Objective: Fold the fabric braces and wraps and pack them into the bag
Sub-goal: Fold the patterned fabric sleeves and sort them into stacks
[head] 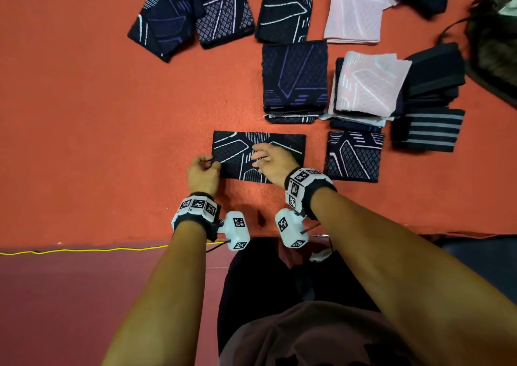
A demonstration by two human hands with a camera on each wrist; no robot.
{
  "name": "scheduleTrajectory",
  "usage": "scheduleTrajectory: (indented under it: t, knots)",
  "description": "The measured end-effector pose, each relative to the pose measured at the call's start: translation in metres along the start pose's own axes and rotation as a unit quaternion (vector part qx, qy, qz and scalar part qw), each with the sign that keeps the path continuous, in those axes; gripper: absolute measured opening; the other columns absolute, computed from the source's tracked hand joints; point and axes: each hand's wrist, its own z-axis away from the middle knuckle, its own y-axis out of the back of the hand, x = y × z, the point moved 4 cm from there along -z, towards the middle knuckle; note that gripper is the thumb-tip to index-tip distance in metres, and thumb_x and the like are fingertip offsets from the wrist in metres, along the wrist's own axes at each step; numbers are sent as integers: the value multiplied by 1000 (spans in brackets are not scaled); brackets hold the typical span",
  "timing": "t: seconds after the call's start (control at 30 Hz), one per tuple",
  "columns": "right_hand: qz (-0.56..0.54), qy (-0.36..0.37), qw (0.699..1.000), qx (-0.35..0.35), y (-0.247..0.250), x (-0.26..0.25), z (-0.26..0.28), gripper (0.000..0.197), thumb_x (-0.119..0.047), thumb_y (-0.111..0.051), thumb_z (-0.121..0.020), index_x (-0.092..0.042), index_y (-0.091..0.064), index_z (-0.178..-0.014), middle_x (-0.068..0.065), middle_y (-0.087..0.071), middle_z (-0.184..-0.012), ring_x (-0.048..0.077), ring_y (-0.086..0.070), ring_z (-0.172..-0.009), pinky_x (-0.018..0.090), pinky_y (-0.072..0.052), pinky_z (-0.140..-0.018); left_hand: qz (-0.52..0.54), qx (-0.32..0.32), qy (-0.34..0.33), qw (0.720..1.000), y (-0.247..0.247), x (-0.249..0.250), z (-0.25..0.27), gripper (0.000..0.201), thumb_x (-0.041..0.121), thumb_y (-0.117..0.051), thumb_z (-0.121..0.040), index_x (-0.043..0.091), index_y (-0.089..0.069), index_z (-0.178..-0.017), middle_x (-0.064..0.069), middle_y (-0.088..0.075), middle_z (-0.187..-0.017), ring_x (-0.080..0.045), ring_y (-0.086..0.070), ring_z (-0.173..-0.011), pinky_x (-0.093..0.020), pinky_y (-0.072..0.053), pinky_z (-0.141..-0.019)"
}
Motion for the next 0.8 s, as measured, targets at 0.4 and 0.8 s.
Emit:
scheduleTrajectory:
  t: [0.4,0.8]
  knots:
    - [-59,-9,996,62,-1,15,2,52,2,-46,-94,-17,-44,-143,-3,-63,-120,14,-65,-104,20,-49,-64,41,-151,-8,988,-15,33,14,23,3,-70,-89,8,-59,-108,-6,-69,-95,-14,-64,-76,-18,-54,-60]
    - [-182,-110,970,114,32,47,-5,78,-90,-39,-69,-26,-77,-92,5,-77,-95,29,-71,-95,50,-53,-96,-31,-323,-81,942,-93,50,67,19,4,-65,-90,19,-56,-97,-9,-59,-87,-21,-56,-78,-30,-47,-69]
